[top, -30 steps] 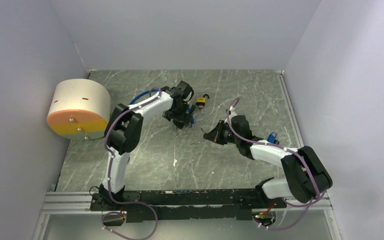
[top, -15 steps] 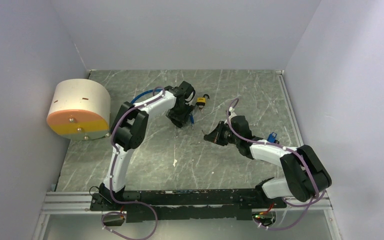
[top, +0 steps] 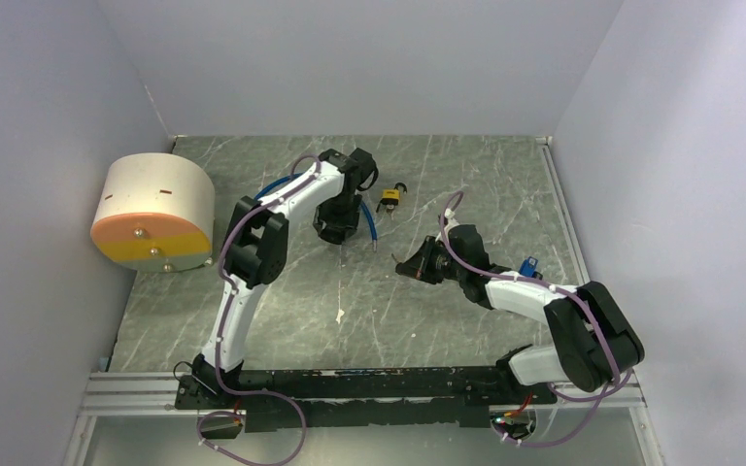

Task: Unlock with the key
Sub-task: Pick up the lock from the center of the board, then place the lock at the center of the board.

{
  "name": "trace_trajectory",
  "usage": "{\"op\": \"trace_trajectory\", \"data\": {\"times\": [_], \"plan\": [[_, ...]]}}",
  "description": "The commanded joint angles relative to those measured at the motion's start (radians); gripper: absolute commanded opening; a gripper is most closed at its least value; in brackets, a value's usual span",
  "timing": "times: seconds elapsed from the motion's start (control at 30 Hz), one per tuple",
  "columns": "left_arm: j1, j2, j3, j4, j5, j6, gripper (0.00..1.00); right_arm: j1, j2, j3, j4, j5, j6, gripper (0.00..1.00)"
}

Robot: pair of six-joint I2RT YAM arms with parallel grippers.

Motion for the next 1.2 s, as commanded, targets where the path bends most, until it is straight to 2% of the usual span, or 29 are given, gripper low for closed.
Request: {"op": "trace_trajectory", "data": {"times": [0.0,0.23,0.57,0.73,0.9,1.17], "plan": [[0.004,-0.053,0.071,-0.239,-0.057,-0.202,0.15,-0.004,-0.005,0.006,0.076,-0.040,-0.005,0.00],[0.006,-0.135,0.024,-0.283,-0.023,-0.269,0.15,-0.003,0.010,0.002,0.147,-0.103,0.008,0.00],[0.007,-0.168,-0.031,-0.292,0.026,-0.300,0.15,-0.002,0.036,0.001,0.193,-0.155,0.014,0.00],[0.007,-0.158,-0.044,-0.273,0.061,-0.302,0.14,0.035,0.076,0.023,0.305,-0.308,-0.011,0.00],[0.008,-0.145,-0.041,-0.261,0.085,-0.305,0.15,0.110,0.103,0.083,0.318,-0.370,-0.076,0.00],[0.009,-0.151,-0.049,-0.248,0.108,-0.311,0.14,0.128,0.166,0.096,0.427,-0.465,-0.052,0.00]]}}
